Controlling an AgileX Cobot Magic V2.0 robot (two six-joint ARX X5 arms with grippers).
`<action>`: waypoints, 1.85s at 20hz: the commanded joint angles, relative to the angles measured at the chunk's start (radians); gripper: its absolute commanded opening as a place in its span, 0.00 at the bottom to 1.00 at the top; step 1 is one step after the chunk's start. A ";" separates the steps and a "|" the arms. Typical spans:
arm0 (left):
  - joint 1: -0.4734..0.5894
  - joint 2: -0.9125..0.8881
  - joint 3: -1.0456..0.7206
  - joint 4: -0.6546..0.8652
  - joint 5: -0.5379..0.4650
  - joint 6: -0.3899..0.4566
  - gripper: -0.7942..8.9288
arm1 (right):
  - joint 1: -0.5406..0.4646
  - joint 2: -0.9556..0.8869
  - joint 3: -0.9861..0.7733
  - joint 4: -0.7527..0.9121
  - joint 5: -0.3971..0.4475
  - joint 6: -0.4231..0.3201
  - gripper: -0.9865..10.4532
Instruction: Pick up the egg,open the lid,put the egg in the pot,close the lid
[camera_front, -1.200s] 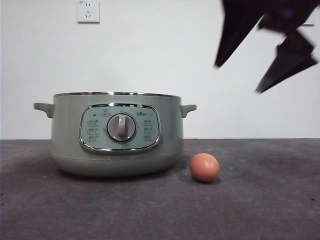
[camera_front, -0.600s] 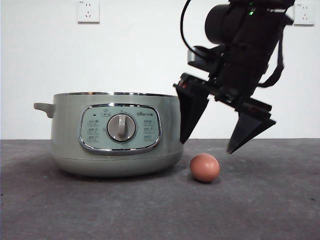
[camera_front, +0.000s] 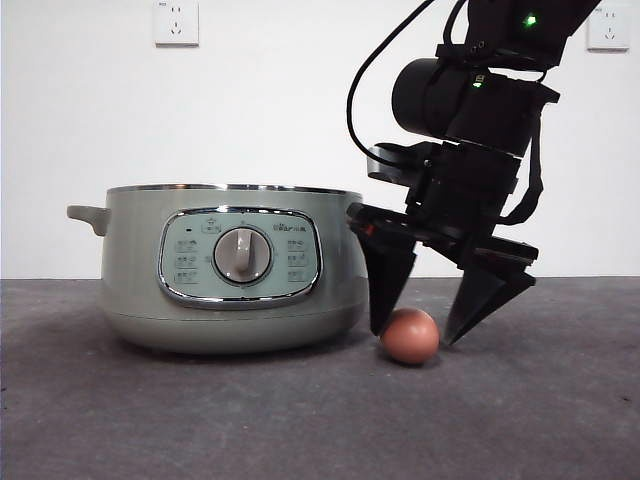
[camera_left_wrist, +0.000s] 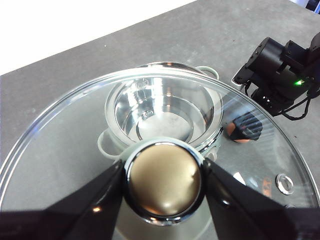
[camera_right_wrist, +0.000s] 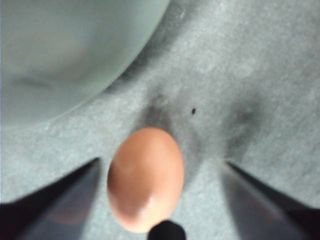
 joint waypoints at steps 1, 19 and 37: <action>0.003 -0.011 0.005 0.044 0.007 -0.006 0.07 | 0.006 0.013 -0.001 -0.006 0.004 0.016 0.21; 0.003 -0.008 0.005 0.048 0.008 0.005 0.07 | 0.021 -0.257 -0.002 -0.197 -0.002 -0.035 0.08; 0.003 -0.012 0.005 0.066 0.009 -0.007 0.07 | 0.113 0.129 0.745 -0.193 -0.031 -0.153 0.08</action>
